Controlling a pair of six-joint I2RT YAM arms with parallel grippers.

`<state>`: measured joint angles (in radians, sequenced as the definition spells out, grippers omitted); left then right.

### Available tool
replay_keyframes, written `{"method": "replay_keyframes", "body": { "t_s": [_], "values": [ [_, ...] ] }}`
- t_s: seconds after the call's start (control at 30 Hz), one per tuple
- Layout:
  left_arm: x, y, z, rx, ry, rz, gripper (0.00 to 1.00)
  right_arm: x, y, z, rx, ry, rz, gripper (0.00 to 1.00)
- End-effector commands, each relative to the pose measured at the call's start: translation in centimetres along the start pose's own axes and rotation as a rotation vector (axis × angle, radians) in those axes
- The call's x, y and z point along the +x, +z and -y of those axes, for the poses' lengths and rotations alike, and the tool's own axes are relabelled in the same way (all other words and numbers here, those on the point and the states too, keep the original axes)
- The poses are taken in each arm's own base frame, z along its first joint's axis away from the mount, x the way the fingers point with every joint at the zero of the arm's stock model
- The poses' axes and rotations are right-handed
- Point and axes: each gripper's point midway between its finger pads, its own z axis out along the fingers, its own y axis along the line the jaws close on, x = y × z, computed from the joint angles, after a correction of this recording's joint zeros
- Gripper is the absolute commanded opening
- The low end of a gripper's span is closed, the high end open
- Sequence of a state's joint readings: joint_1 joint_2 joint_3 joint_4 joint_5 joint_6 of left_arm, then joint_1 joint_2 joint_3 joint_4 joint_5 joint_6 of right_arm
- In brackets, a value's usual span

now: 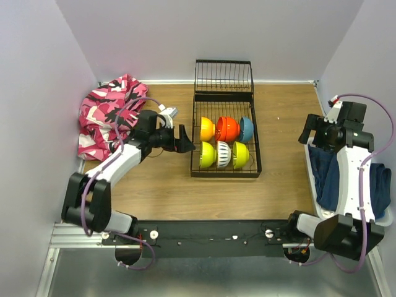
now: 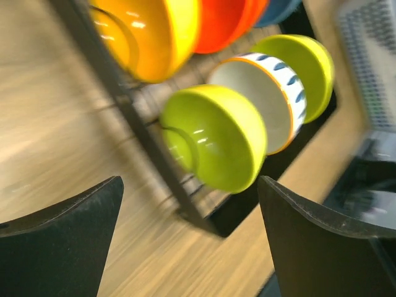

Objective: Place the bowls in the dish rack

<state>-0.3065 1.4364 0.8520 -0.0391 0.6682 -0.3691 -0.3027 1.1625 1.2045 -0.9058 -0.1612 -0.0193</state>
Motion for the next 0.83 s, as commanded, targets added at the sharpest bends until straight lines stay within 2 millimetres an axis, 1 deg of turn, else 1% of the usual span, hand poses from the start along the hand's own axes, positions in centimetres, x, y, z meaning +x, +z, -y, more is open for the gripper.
{"method": "replay_keyframes", "body": {
  "t_s": [0.0,0.07,0.1,0.13,0.17,0.23,0.27,0.3,0.33,0.37,0.43,0.47,0.53,0.57,0.63,0.67,0.73,0.77,0.8],
  "values": [
    [-2.0,-5.2,-2.1,-0.265,0.257,0.007,0.99,0.1,-0.4,0.2,0.015,0.012,0.043,1.00],
    [-3.0,-6.6,-1.9,-0.311,0.311,0.009,0.99,0.1,-0.3,0.8,0.060,0.062,0.044,1.00],
    [-3.5,-7.1,-2.3,-0.334,0.377,0.003,0.99,0.3,-0.4,1.4,0.092,0.067,0.040,1.00],
    [-3.4,-7.4,-2.4,-0.345,0.402,-0.016,0.99,0.2,-0.4,1.5,0.103,0.070,0.040,1.00],
    [-4.2,-7.7,-2.3,-0.358,0.431,-0.009,0.99,0.3,-0.5,1.8,0.117,0.072,0.036,1.00],
    [-4.9,-8.3,-3.0,-0.393,0.509,-0.030,0.99,0.4,-0.7,2.2,0.143,0.069,0.044,1.00],
    [-5.9,-8.7,-3.0,-0.412,0.547,-0.029,0.99,0.2,-0.8,2.4,0.150,0.064,0.061,1.00],
    [-6.4,-9.1,-3.3,-0.438,0.570,-0.030,0.99,0.3,-1.0,2.3,0.151,0.062,0.070,1.00],
    [-7.2,-9.7,-4.0,-0.485,0.607,-0.031,0.99,0.3,-1.1,2.2,0.145,0.063,0.074,1.00],
    [-8.2,-10.3,-3.9,-0.505,0.629,-0.015,0.99,0.3,-1.1,2.1,0.138,0.063,0.082,1.00],
    [-9.3,-11.2,-4.2,-0.548,0.660,-0.013,0.99,0.4,-1.3,1.6,0.114,0.064,0.099,1.00],
    [-10.4,-11.7,-4.1,-0.564,0.679,0.003,0.99,0.2,-1.4,1.5,0.108,0.067,0.111,1.00],
    [-11.1,-12.3,-4.1,-0.581,0.678,0.009,0.99,0.1,-1.6,1.0,0.081,0.064,0.129,1.00],
    [-11.9,-12.7,-3.8,-0.579,0.682,0.025,0.99,-0.3,-1.7,0.9,0.075,0.061,0.148,1.00],
    [-12.2,-12.9,-3.4,-0.572,0.680,0.017,0.99,-0.6,-1.9,0.7,0.064,0.060,0.166,1.00],
    [-13.2,-13.3,-2.8,-0.577,0.689,0.040,0.99,-0.9,-2.1,0.5,0.058,0.051,0.185,1.00],
    [-13.7,-13.5,-2.6,-0.577,0.681,0.033,0.99,-1.2,-2.2,0.3,0.048,0.042,0.202,1.00],
    [-14.9,-13.9,-2.0,-0.582,0.687,0.060,0.99,-1.5,-2.5,0.3,0.046,0.037,0.221,1.00],
    [-15.3,-13.9,-2.2,-0.595,0.677,0.059,0.99,-1.7,-2.7,0.3,0.046,0.035,0.234,1.00]
  ]
}}
